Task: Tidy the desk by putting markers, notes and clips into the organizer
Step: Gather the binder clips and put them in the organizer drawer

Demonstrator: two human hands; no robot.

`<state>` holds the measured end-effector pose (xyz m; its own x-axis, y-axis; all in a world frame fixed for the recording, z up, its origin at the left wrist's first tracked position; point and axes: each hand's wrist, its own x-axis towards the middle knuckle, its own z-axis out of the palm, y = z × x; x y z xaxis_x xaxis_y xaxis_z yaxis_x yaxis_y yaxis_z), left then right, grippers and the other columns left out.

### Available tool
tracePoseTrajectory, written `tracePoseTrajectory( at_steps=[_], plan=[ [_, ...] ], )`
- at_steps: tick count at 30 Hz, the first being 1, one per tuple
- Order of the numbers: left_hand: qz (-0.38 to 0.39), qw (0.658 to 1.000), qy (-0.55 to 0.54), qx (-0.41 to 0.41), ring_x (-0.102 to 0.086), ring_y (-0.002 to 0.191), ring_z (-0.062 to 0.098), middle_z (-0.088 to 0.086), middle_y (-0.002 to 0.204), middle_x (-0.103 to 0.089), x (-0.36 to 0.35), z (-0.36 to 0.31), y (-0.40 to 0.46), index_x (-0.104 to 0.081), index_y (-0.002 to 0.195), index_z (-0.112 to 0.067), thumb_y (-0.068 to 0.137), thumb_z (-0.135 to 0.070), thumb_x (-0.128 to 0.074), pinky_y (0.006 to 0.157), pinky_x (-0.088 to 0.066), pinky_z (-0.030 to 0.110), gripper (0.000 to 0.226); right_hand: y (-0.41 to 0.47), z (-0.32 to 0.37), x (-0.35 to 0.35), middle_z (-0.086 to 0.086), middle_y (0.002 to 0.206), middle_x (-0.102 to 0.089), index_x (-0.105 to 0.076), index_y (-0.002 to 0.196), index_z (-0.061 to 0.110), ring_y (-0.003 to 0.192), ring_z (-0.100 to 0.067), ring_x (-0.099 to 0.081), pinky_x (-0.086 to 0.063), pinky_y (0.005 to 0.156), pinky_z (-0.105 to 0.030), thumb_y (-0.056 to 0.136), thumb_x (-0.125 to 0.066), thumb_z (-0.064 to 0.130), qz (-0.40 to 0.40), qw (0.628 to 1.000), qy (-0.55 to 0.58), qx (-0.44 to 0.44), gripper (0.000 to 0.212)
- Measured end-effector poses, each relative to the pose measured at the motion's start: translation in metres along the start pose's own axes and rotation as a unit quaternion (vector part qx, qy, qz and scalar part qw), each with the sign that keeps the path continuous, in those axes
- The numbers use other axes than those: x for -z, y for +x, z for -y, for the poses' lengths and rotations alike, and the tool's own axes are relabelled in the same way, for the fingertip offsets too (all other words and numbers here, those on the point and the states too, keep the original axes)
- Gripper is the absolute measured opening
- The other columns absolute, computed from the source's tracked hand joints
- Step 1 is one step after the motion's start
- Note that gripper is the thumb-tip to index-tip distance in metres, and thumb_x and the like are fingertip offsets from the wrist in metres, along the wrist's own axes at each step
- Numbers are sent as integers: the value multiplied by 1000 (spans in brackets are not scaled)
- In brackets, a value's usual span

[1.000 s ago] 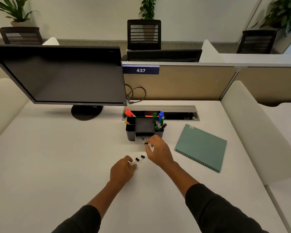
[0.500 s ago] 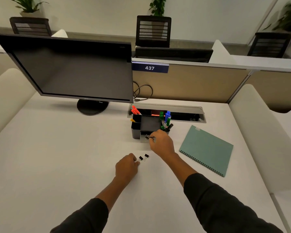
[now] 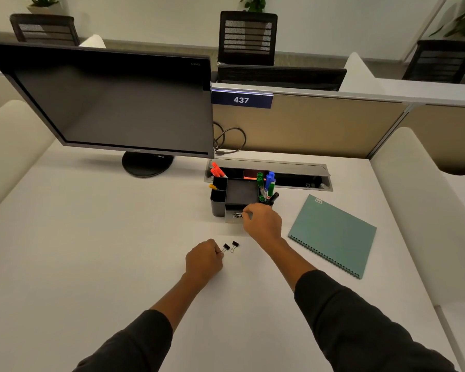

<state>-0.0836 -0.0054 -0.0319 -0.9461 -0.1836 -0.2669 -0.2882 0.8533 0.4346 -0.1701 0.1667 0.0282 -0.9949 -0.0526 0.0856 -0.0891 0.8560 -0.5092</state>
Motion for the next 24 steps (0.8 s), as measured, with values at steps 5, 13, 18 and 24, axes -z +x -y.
tracePoseTrajectory(
  at_steps=[5, 13, 18, 24],
  plan=[
    [3, 1000, -4, -2, -66, 95, 18, -9, 99, -70, 1, 0, 1, -64, 103, -25, 90, -38, -66, 76, -46, 28, 18, -5, -3, 1, 4, 101, -73, -75, 105, 20, 86, -17, -67, -47, 67, -23, 96, -64, 24, -40, 999, 20, 13, 15],
    [12, 1000, 9, -7, -66, 92, 19, -8, 97, -70, 1, -4, 8, -66, 96, -24, 91, -36, -65, 76, -50, 29, 13, -33, -10, -5, 8, 94, -68, -76, 102, 17, 72, -5, -57, -47, 59, -12, 94, -66, 18, -87, 980, 78, 161, 13],
    [37, 999, 22, -17, -67, 87, 22, -1, 92, -70, 3, -6, 13, -66, 92, -16, 89, -29, -62, 72, -52, 32, 14, -57, -17, -15, 7, 93, -71, -76, 97, 19, 74, -7, -61, -40, 64, -8, 91, -68, 19, -25, 975, 55, 214, 10],
    [63, 995, 30, -64, -54, 70, 21, 3, 76, -58, 4, -4, 12, -51, 78, -13, 92, -19, -52, 62, -41, 30, 15, -74, -28, -37, 3, 104, -65, -72, 110, 19, 88, -18, -63, -55, 68, -29, 90, -66, 16, 71, 990, -9, 125, 21]
  ],
)
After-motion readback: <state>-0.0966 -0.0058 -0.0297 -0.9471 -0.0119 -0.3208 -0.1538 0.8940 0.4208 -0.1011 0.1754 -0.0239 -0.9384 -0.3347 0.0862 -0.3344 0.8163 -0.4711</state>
